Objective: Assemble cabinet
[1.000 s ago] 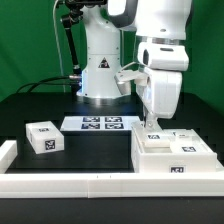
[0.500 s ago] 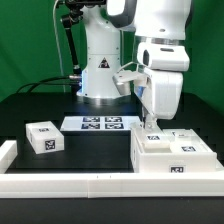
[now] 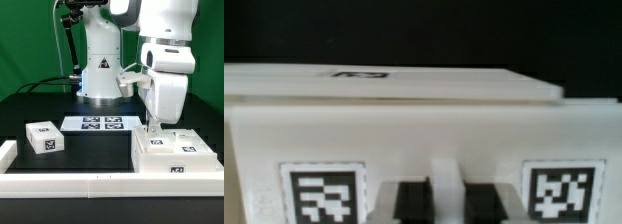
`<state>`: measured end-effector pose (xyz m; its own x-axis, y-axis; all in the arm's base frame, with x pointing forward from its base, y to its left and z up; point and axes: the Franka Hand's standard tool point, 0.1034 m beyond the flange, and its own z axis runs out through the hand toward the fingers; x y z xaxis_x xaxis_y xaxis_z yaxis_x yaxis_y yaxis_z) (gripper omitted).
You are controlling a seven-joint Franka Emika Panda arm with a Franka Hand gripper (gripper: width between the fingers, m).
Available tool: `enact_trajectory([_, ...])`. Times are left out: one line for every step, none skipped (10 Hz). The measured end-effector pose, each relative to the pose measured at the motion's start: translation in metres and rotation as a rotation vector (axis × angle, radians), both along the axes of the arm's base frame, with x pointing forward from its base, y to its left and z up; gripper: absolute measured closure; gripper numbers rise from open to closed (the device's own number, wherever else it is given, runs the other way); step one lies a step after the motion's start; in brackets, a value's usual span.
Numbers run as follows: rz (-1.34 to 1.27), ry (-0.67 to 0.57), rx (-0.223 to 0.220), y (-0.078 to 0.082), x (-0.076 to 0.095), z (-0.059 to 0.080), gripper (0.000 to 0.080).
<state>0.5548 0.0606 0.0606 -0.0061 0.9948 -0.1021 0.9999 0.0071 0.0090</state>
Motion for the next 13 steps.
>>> enact_trajectory([-0.004,-0.002,-0.002,-0.001,0.01,0.0,0.0728])
enact_trajectory([0.001,-0.011,0.001,-0.001,0.02,0.0,0.0728])
enact_trajectory([0.002,-0.007,-0.001,-0.002,0.025,0.0,0.0728])
enact_trajectory([0.005,0.004,-0.007,-0.001,0.025,0.0,0.0728])
enact_trajectory([0.005,0.014,-0.013,-0.001,0.025,0.0,0.0728])
enact_trajectory([0.005,0.014,-0.014,-0.001,0.025,0.0,0.0728])
enact_trajectory([0.005,0.013,-0.014,-0.001,0.025,0.0,0.0728])
enact_trajectory([0.005,0.01,-0.012,-0.002,0.025,0.0,0.0728])
enact_trajectory([0.006,0.011,-0.012,-0.001,0.024,-0.001,0.0728])
enact_trajectory([0.006,0.01,-0.012,-0.001,0.025,0.0,0.0536])
enact_trajectory([0.007,0.008,-0.013,-0.001,0.025,0.001,0.0396])
enact_trajectory([0.015,0.004,-0.013,-0.003,0.026,0.002,0.0261])
enact_trajectory([0.019,-0.005,-0.014,-0.006,0.027,0.005,0.0261])
